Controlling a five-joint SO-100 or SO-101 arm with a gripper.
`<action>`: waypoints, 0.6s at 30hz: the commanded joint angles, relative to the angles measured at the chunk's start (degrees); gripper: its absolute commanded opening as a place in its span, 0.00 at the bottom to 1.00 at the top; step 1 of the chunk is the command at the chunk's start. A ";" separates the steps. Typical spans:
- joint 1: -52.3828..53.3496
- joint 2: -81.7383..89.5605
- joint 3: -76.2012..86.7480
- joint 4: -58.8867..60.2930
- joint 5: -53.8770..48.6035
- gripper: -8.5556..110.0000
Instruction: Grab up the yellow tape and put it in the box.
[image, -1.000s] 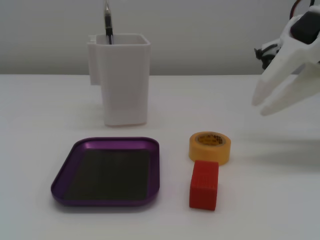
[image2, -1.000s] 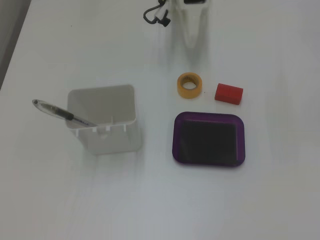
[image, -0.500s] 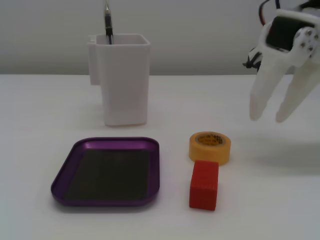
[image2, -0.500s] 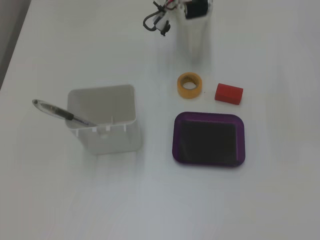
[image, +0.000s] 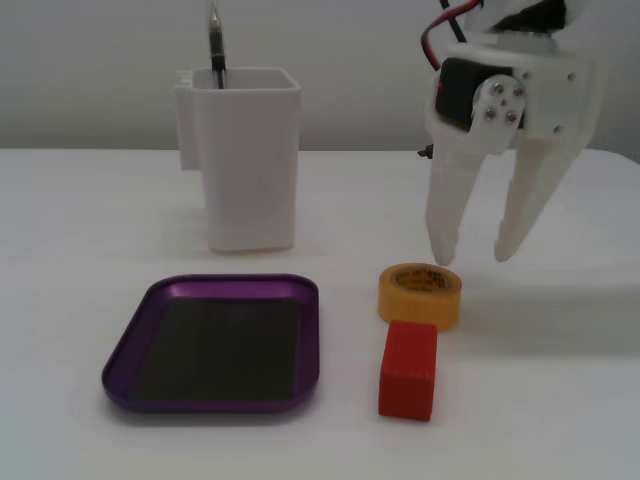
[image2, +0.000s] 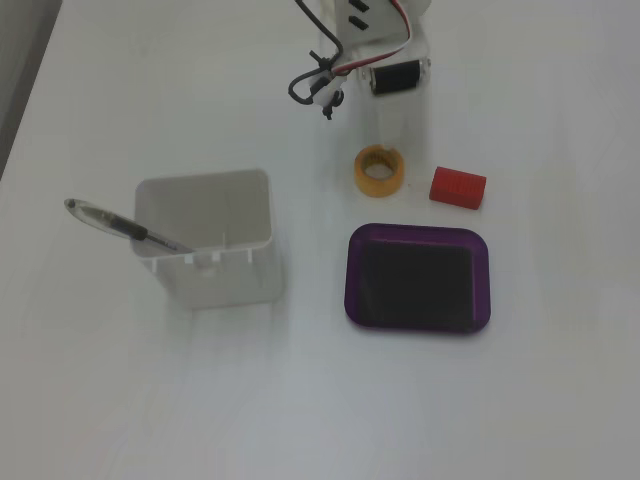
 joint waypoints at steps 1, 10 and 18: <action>0.35 -1.14 -1.76 -2.55 0.09 0.18; 0.35 -7.38 -1.23 -7.65 0.09 0.18; 0.26 -11.25 -1.23 -8.17 -0.44 0.09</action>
